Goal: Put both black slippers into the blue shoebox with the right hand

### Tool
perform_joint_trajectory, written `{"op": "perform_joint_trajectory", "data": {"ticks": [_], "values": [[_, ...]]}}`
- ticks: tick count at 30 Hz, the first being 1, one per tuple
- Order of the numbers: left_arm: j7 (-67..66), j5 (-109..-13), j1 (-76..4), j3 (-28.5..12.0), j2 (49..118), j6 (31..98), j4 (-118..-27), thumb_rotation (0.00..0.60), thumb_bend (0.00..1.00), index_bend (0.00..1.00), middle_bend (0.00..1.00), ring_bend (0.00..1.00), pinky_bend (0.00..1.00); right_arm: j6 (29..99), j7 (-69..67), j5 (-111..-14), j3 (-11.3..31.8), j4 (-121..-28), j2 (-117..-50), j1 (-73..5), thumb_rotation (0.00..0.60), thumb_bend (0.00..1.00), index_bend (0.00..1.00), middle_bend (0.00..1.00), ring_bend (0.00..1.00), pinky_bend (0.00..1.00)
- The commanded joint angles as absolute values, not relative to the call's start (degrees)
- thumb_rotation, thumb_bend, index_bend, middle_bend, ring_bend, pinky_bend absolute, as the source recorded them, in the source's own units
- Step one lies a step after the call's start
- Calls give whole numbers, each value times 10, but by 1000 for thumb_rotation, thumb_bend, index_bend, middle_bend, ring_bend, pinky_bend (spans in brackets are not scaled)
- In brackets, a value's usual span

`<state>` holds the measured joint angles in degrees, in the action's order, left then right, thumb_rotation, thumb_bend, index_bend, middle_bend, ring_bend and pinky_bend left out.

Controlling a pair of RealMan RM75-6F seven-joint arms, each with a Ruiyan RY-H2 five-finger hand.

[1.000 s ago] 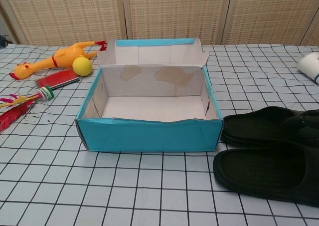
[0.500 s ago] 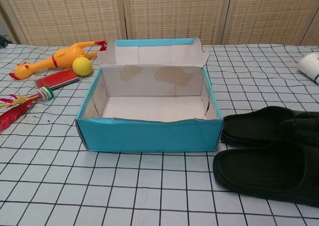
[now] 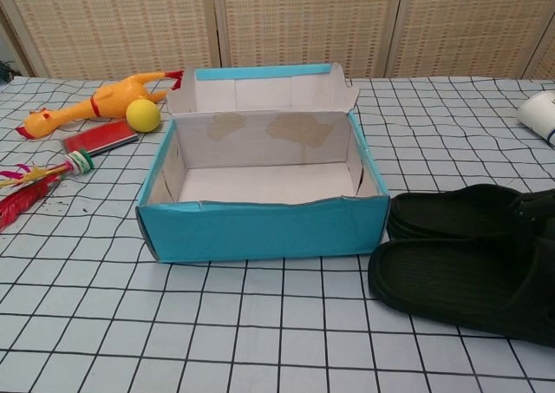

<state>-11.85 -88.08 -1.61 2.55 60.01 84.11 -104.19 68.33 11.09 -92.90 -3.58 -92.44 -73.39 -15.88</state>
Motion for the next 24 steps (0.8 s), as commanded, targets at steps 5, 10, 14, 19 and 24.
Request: {"op": "perform_joint_trajectory", "data": {"ticks": [5,10,14,19,24], "values": [[-117,-883,-16,26,600,842,-1042,600,426,220,172,189,312,729,123,-967,-45,-989,-675,-146,600,104,498,450,368,298],[-114,-881,-15,25,598,843,-1043,600,426,221,174,189,312,724,130,-976,-59,-1070,-594,-148,600,104,498,450,368,320],[-113,-881,-15,24,598,844,-1043,600,426,220,175,189,312,722,129,-972,-51,-1127,-545,-156,600,104,498,451,368,322],[-115,-881,-17,25,599,840,-1042,600,426,221,176,190,312,716,146,-966,-17,-1167,-549,-177,600,104,498,452,369,323],[-118,-877,-18,24,600,835,-1041,600,426,221,176,190,312,648,213,-895,27,-1214,-565,-228,600,104,498,452,369,323]]}}
